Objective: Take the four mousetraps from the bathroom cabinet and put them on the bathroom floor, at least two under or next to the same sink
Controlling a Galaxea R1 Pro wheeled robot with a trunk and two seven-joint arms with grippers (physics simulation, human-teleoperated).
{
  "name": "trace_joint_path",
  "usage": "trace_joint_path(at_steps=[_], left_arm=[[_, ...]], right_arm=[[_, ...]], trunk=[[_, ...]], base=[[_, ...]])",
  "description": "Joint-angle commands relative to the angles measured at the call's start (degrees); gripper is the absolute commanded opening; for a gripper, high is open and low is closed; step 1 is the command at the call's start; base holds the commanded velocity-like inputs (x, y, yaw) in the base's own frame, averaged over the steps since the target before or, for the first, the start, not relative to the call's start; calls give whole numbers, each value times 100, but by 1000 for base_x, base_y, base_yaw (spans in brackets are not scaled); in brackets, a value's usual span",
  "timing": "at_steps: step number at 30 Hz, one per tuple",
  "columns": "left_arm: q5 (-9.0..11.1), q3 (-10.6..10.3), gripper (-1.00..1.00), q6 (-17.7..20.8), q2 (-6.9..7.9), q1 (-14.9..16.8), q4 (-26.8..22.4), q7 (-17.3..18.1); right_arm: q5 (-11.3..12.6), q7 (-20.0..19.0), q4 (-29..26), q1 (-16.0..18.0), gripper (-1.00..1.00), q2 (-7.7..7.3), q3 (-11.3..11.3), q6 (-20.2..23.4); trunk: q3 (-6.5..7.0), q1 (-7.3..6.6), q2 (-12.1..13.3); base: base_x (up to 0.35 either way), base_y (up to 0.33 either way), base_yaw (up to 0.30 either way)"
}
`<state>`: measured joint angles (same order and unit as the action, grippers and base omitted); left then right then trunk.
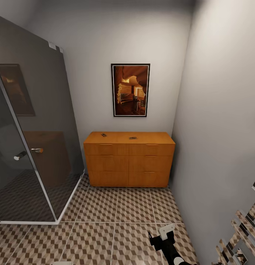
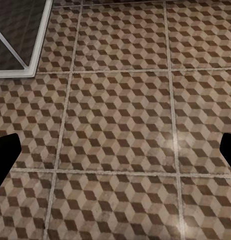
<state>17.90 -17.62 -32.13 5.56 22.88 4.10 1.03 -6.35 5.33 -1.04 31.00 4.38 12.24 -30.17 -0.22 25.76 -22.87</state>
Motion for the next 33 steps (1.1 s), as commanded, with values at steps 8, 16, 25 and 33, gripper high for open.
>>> trace_joint_path(at_steps=[8,16,25,33], left_arm=[[47,-49,100,-30,-3,6,21,11],[47,-49,100,-30,-3,6,21,11],[47,-49,100,-30,-3,6,21,11],[47,-49,100,-30,-3,6,21,11]], right_arm=[[-60,56,7,3,100,2,15,-7],[-60,56,7,3,100,2,15,-7],[-60,56,7,3,100,2,15,-7],[-60,56,7,3,100,1,15,-7]], trunk=[[-2,2,-5],[-2,2,-5],[-2,2,-5],[-2,2,-5]], base=[[0,0,0],[0,0,0],[0,0,0],[0,0,0]])
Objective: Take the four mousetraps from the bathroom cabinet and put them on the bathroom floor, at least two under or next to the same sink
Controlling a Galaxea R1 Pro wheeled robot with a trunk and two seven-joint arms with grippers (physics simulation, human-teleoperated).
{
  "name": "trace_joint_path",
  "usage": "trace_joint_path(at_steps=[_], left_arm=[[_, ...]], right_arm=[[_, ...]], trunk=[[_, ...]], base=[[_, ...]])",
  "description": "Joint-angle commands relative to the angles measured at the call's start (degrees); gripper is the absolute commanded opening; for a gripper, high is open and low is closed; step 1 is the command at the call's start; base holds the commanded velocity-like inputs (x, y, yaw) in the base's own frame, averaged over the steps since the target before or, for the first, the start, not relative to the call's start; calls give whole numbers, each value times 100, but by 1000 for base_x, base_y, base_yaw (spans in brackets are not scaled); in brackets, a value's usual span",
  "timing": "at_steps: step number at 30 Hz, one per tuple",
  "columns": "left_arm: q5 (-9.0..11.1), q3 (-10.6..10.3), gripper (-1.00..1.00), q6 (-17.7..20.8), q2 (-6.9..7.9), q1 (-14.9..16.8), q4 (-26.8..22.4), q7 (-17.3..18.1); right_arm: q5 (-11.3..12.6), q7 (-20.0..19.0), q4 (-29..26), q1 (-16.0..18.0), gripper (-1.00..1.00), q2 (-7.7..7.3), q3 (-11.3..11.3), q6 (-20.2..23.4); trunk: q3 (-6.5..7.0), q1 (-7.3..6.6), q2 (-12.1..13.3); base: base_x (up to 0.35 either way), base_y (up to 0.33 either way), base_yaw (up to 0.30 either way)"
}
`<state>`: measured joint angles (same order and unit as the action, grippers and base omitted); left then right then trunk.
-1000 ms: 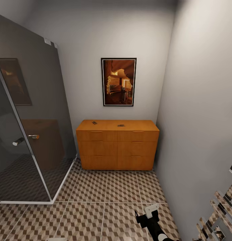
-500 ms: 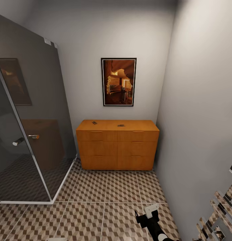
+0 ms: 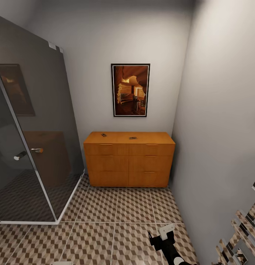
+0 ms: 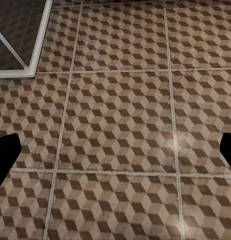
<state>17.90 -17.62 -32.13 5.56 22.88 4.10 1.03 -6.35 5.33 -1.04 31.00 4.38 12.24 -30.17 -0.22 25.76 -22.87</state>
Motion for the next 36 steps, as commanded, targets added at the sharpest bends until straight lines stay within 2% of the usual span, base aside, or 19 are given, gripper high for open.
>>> trace_joint_path(at_steps=[1,36], left_arm=[[47,-49,100,-30,-3,6,21,11],[47,-49,100,-30,-3,6,21,11]], right_arm=[[-60,56,7,3,100,1,15,-7],[-60,56,7,3,100,2,15,-7]], trunk=[[-2,2,-5],[-2,2,-5]], base=[[0,0,0],[0,0,0]])
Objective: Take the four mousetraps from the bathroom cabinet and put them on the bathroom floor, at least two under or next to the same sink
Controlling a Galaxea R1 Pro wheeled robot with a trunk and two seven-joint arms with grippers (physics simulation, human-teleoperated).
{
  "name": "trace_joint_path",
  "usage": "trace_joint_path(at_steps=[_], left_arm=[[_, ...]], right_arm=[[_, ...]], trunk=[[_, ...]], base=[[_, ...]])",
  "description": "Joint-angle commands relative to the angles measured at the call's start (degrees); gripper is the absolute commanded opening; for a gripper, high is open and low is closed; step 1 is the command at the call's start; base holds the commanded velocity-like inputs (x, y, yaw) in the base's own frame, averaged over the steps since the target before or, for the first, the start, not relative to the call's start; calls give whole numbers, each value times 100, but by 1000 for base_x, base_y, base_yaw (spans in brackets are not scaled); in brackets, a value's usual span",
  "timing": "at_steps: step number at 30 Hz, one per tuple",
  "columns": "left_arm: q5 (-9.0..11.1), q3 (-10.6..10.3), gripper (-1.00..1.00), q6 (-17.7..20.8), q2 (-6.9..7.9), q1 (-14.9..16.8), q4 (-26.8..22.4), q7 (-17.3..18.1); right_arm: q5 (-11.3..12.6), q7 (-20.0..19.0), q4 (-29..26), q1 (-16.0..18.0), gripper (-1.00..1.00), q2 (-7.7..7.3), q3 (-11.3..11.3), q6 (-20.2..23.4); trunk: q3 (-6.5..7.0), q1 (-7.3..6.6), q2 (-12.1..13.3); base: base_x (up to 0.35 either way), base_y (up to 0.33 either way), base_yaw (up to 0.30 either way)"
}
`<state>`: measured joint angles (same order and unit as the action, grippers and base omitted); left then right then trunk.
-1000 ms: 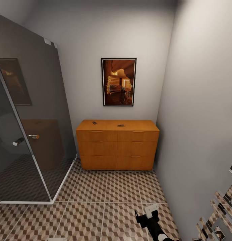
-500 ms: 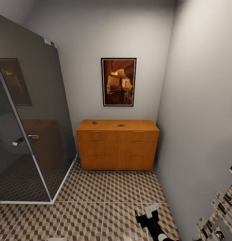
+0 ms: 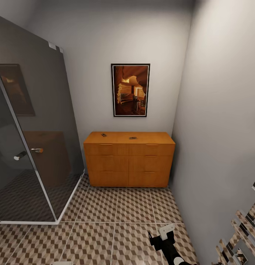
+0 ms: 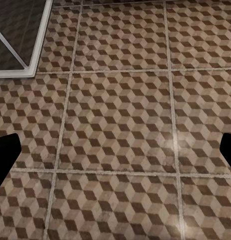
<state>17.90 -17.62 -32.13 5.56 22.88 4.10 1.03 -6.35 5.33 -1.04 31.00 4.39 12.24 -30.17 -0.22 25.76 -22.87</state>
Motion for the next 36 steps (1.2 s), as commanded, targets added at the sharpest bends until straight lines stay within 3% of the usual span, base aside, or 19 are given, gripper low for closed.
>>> trace_joint_path(at_steps=[1,36], left_arm=[[47,-49,100,-30,-3,6,21,11],[47,-49,100,-30,-3,6,21,11]], right_arm=[[-60,56,7,3,100,1,15,-7],[-60,56,7,3,100,2,15,-7]], trunk=[[-2,2,-5],[-2,2,-5]], base=[[0,0,0],[0,0,0]])
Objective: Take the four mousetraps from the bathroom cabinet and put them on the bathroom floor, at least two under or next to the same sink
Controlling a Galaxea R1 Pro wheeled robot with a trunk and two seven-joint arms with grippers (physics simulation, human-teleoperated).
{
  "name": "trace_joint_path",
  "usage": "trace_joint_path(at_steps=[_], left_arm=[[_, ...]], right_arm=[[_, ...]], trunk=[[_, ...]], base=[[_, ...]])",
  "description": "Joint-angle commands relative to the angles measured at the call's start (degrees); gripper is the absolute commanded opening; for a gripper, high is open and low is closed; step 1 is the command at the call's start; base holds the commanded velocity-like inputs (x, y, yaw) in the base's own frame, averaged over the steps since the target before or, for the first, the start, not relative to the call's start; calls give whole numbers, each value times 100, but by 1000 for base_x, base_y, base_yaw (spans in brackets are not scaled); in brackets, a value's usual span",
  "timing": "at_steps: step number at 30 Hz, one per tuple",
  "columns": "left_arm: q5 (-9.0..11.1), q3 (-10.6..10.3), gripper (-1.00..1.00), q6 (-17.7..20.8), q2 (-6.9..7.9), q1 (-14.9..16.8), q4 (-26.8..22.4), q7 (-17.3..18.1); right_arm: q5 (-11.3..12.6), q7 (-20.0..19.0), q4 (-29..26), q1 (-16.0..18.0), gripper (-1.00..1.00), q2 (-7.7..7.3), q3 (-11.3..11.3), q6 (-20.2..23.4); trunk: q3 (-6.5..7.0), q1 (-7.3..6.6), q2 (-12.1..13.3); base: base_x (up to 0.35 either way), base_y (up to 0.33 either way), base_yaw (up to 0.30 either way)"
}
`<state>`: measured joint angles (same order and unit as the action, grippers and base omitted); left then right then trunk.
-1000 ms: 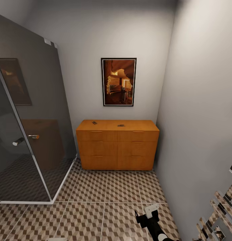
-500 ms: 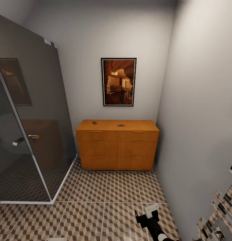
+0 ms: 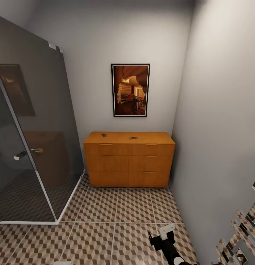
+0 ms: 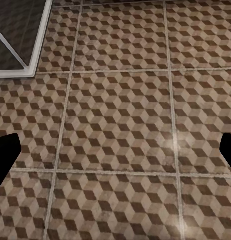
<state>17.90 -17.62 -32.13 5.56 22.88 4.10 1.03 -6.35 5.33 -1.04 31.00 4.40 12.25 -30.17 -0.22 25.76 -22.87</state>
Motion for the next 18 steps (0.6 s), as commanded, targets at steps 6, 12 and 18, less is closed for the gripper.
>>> trace_joint_path(at_steps=[6,12,18], left_arm=[[47,-49,100,-30,-3,6,21,11],[47,-49,100,-30,-3,6,21,11],[47,-49,100,-30,-3,6,21,11]], right_arm=[[-59,56,7,3,100,-1,15,-7],[-59,56,7,3,100,-1,15,-7],[-59,56,7,3,100,0,15,-7]], trunk=[[-2,2,-5],[-2,2,-5],[-2,2,-5]], base=[[0,0,0],[0,0,0],[0,0,0]])
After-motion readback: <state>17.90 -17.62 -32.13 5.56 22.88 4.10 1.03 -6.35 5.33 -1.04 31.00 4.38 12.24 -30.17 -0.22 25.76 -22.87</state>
